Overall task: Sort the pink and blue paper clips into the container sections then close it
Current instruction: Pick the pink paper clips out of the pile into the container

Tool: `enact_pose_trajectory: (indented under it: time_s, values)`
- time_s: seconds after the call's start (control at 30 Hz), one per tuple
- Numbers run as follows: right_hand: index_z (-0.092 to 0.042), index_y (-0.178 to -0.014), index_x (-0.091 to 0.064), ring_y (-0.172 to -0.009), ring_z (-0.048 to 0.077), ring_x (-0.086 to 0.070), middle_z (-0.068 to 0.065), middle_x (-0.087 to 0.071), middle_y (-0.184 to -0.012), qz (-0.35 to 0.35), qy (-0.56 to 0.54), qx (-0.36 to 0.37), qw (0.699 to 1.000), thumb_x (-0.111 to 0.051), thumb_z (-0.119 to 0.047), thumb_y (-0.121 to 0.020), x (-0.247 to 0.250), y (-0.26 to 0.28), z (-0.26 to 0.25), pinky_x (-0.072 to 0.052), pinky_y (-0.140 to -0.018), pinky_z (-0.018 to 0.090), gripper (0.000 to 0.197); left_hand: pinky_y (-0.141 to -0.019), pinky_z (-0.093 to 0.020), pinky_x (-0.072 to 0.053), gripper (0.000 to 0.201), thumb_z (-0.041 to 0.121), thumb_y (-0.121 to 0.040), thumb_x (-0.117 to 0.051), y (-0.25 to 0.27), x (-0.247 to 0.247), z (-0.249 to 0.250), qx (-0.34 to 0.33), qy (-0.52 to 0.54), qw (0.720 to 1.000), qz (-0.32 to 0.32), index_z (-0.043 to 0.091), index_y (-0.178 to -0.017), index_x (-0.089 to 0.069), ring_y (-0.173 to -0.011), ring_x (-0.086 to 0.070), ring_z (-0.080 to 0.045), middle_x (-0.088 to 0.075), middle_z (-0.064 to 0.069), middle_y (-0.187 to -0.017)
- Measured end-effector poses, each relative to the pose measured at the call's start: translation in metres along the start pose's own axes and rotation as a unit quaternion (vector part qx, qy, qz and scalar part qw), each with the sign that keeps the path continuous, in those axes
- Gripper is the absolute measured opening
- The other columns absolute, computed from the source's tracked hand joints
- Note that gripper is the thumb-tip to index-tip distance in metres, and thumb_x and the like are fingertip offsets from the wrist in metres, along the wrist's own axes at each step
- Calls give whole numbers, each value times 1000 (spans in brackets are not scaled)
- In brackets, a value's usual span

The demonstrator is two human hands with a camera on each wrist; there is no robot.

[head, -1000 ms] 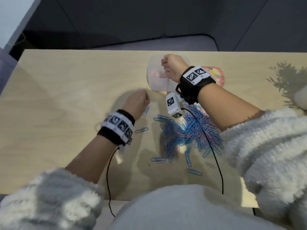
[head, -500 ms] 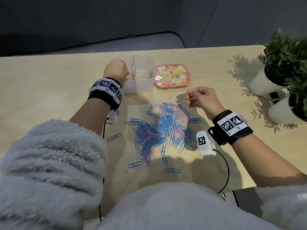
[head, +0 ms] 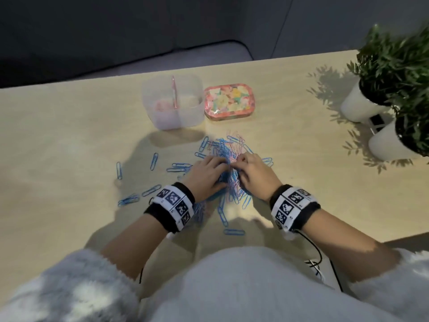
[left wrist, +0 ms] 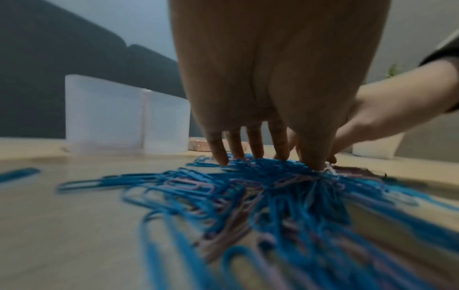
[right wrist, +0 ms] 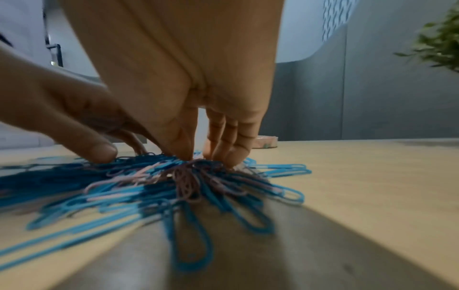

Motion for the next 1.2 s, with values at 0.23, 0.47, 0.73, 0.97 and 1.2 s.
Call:
enact_pose_trajectory:
  time_s: [0.23,0.47,0.73,0.97,1.2]
  values:
    - [-19,-82,-66,-86,30,-63,10,-69,-91,90,-133,-151,975,-49,-2,-76,25,1,37,-50,-80,35,25,-97,-43,-36,24,34,-90,-53,24,6,-12,74,9,996,47,16,-105,-59,-122,-42,-30,-48,-6,-130]
    - [-21,-71,-52,-72,21,-50,0,-57,-76,-91,-63,-100,989,-74,-25,-70,10,28,23,-39,-66,31,23,-90,-42,-39,28,33,-86,-58,3,-1,18,-30,-14,999,20,16,-108,-60,-108,-51,-30,-56,-7,-118]
    - [-18,-68,-58,-73,25,-54,4,-62,-73,-14,-102,-101,990,-65,-13,-80,7,33,41,-42,-72,33,15,-93,-36,-32,24,36,-88,-53,14,11,7,44,-31,999,-2,19,-104,-59,-114,-44,-25,-51,-2,-117]
    - [-7,-70,-63,-39,4,-44,3,-51,-52,43,-397,-215,891,-64,-1,-84,17,38,61,-39,-45,18,15,-93,-35,-33,22,25,-91,-49,-32,10,40,29,25,999,18,17,-108,-58,-115,-47,-26,-56,-4,-116]
    - [-4,-81,-62,-45,10,-59,-3,-59,-46,45,-577,-270,770,-45,5,-91,31,39,67,-55,-49,18,22,-88,-38,-44,20,9,-83,-61,-33,10,24,81,108,991,-15,8,-103,-57,-101,-57,-28,-60,-10,-109]
Point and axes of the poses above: each hand's wrist, its own y-axis away from the middle knuckle, its own x-axis out of the back of the hand, z = x × y, the point moved 1 cm from there along -y, towards the middle knuckle
